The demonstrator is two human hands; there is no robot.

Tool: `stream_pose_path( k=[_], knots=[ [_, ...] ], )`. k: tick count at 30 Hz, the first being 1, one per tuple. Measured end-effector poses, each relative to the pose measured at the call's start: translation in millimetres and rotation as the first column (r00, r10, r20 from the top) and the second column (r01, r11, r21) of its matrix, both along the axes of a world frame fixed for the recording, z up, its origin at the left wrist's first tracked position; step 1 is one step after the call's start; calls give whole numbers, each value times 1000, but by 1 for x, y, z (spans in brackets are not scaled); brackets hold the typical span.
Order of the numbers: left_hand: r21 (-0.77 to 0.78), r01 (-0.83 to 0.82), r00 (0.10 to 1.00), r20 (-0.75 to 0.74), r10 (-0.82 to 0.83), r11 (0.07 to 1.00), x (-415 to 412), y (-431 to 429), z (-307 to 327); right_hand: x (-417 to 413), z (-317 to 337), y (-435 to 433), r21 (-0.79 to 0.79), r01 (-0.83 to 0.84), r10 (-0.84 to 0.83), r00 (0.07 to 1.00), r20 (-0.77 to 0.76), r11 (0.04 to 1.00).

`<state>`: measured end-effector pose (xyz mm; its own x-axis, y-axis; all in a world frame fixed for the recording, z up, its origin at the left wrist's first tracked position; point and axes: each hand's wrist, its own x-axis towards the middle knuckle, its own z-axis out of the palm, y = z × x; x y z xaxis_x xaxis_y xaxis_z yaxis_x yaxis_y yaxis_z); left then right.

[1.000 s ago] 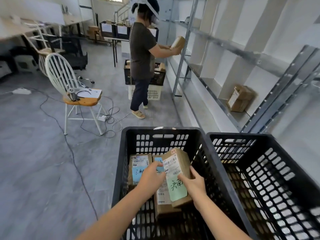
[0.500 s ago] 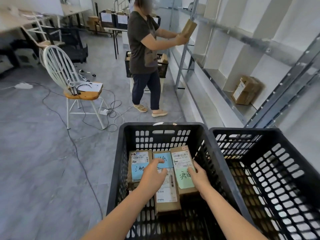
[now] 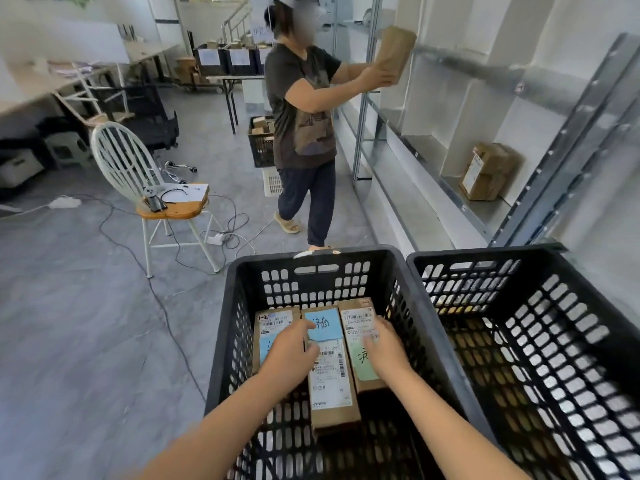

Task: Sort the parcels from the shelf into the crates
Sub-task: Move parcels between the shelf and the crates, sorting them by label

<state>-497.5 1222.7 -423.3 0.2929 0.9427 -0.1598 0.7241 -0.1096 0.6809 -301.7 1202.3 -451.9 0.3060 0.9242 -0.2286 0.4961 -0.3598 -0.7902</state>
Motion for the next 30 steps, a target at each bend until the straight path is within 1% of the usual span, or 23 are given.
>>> stream_pose_path(
  k=[3, 6, 9, 11, 14, 17, 20, 23, 26, 28, 30],
  knots=[
    [77, 47, 996, -82, -41, 996, 5, 3, 11, 2, 29, -8, 67, -149, 137, 978, 159, 987],
    [174, 47, 994, -104, -29, 984, 15, -3, 27, 10, 63, -23, 72, -195, 172, 955, 243, 978],
    [223, 80, 996, -66, -67, 972, 27, -17, 50, 20, 97, -40, 83, -236, 185, 900, 394, 968],
    [284, 119, 993, -22, -118, 951, 34, -26, 67, 28, 121, -52, 102, -266, 188, 860, 474, 959],
    [390, 178, 980, 10, -198, 904, 47, -41, 99, 37, 155, -72, 149, -295, 171, 821, 545, 944],
    [486, 236, 963, -5, -268, 841, 63, -59, 130, 50, 183, -93, 193, -306, 116, 759, 641, 932],
    [562, 275, 944, -7, -329, 780, 82, -80, 155, 71, 205, -124, 223, -263, 46, 737, 675, 939],
    [576, 293, 932, 8, -363, 763, 106, -107, 172, 96, 222, -165, 252, -190, -33, 735, 677, 949],
    [590, 315, 909, 38, -416, 743, 141, -141, 188, 120, 236, -224, 297, -80, -144, 739, 658, 951],
    [591, 368, 874, 42, -484, 717, 169, -175, 197, 138, 241, -273, 301, -7, -202, 728, 655, 954],
    [583, 454, 823, 17, -568, 674, 199, -218, 205, 155, 246, -330, 262, 79, -240, 706, 666, 962]
  ],
)
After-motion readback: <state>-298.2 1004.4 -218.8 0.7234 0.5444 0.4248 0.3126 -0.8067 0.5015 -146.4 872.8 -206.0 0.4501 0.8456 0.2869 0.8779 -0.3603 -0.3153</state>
